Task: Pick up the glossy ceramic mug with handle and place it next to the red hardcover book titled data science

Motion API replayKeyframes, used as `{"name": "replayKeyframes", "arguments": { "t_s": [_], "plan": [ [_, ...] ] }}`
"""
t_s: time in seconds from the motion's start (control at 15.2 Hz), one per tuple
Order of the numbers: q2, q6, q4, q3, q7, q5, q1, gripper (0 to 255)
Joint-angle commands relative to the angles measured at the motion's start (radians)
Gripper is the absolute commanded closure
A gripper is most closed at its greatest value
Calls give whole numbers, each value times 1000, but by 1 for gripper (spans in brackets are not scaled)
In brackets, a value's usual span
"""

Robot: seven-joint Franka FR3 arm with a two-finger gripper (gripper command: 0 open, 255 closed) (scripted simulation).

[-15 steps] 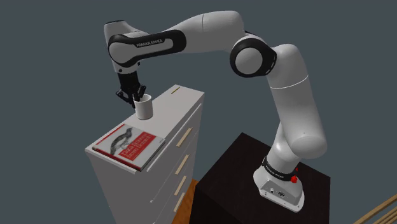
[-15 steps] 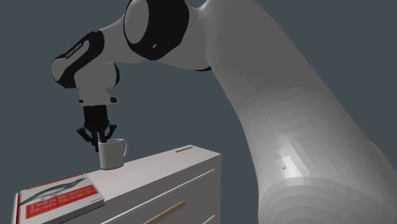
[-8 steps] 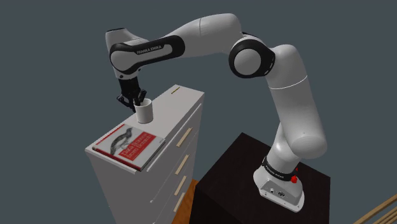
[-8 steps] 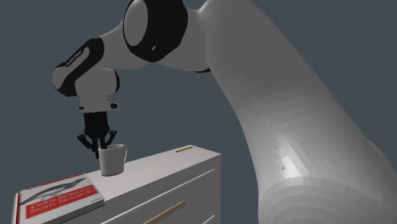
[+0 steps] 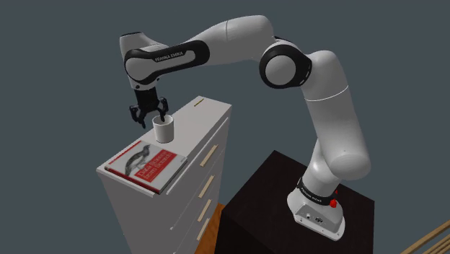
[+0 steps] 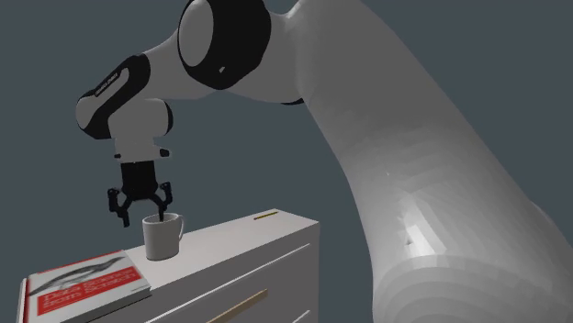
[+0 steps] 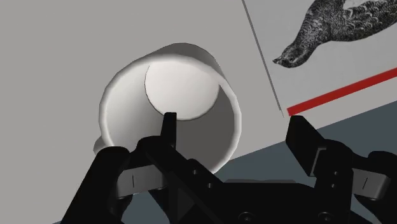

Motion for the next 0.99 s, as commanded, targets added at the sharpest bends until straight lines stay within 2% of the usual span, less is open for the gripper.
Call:
{"name": "replayKeyframes", "arguments": {
  "t_s": [0.0, 0.13, 0.4, 0.92],
  "plan": [
    [0, 0, 0, 0, 0, 0, 0, 0],
    [0, 0, 0, 0, 0, 0, 0, 0],
    [5, -130, 135, 1, -2, 1, 3, 0],
    [5, -130, 135, -2, -3, 2, 5, 0]
  ]
}}
